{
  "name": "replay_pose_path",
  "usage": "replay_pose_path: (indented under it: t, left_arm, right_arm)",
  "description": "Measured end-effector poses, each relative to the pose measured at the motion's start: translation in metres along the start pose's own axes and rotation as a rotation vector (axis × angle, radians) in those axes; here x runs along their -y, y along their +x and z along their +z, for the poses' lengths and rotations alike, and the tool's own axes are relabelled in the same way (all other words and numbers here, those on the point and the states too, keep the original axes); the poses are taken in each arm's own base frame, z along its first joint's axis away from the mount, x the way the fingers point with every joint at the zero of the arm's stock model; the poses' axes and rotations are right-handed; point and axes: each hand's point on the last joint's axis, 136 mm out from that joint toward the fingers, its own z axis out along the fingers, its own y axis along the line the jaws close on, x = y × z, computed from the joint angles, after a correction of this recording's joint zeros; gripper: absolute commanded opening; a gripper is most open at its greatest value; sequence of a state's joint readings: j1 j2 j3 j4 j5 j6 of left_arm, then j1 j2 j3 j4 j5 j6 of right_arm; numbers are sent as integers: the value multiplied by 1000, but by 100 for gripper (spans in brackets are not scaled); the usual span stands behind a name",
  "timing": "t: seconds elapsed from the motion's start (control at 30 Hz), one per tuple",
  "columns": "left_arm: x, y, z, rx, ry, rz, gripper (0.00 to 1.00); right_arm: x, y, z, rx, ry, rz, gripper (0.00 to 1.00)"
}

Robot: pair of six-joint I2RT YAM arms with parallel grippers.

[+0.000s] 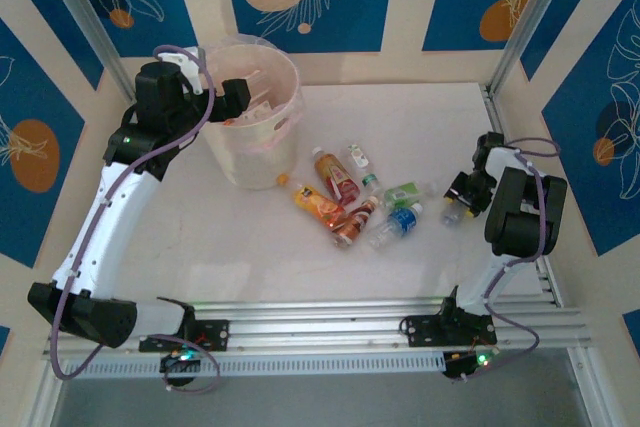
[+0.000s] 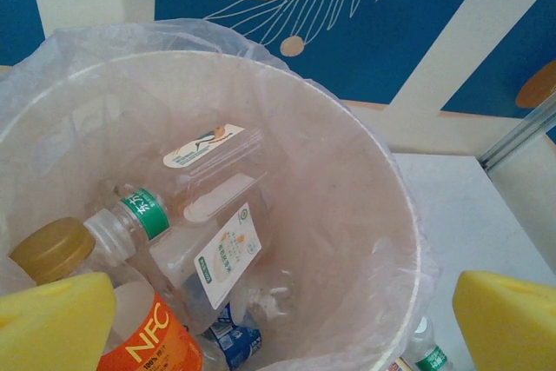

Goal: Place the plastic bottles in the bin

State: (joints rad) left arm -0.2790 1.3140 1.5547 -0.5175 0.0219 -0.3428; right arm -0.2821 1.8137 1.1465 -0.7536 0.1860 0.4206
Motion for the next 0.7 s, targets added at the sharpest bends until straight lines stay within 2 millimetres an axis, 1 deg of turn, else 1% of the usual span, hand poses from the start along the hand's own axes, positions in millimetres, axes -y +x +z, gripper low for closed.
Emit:
replay_pose_path:
  t: [0.17, 0.27, 0.4, 0.5, 0.6, 0.7]
  left_arm:
    - [-2, 4, 6, -15, -4, -4, 100]
    - [-2, 6, 9, -23, -7, -13, 99]
    - [-2, 7, 11, -28, -5, -21, 100]
    - [-1, 8, 12, -31, 1, -26, 99]
    - [1, 9, 13, -38, 14, -29, 99]
    - [4, 10, 13, -45, 33, -38, 99]
  right_arm:
    - [2, -3, -8, 33, 21, -8, 40]
    - [2, -6, -26, 81, 17, -12, 39]
    - [-4, -9, -62, 181, -19, -25, 38]
    - [-13, -8, -91, 260, -58, -47, 33]
    - [-25, -1, -116, 317, -110, -79, 31]
    - [-44, 11, -139, 361, -190, -130, 31]
